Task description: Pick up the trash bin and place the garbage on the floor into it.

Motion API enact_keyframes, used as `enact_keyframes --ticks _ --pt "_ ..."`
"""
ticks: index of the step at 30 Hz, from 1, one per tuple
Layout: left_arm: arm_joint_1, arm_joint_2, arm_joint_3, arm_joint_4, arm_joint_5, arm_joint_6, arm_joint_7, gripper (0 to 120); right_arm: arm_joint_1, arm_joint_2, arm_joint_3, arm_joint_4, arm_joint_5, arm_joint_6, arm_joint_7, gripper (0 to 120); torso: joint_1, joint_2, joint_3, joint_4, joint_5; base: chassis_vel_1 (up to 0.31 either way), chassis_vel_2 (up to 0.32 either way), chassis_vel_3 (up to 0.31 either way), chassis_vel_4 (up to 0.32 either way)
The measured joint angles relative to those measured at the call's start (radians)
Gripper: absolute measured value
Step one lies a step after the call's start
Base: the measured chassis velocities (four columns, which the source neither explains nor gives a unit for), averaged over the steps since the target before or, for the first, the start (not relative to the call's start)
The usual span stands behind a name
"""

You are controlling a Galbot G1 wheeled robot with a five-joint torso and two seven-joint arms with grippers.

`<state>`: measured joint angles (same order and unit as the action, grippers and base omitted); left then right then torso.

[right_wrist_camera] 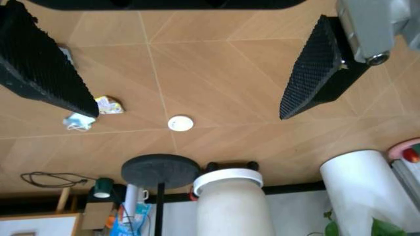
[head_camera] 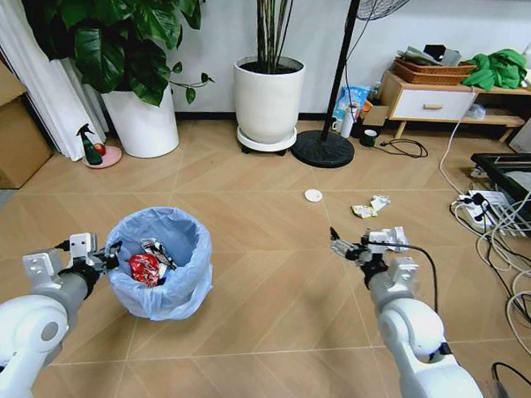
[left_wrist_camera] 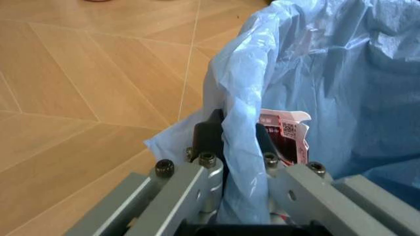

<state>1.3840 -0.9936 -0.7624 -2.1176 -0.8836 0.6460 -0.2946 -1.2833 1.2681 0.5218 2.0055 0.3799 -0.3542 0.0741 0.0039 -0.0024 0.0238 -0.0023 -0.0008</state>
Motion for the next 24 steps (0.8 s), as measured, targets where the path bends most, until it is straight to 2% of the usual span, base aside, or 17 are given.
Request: enact_keyframes --ticks 15,24 --pt "0.003 -0.004 0.002 -0.006 0.004 -0.002 0.006 0 -0.087 0.032 0.045 0.038 -0.032 0.030 -0.018 100 0.000 0.000 0.000 0.0001 -0.0001 0.000 0.000 0.000 0.000" --pt "0.003 -0.003 0.001 -0.009 0.004 -0.003 0.008 0 -0.092 0.039 0.043 0.040 -0.039 0.031 -0.018 100 0.000 0.000 0.000 0.0000 -0.0001 -0.073 0.076 0.063 -0.072"
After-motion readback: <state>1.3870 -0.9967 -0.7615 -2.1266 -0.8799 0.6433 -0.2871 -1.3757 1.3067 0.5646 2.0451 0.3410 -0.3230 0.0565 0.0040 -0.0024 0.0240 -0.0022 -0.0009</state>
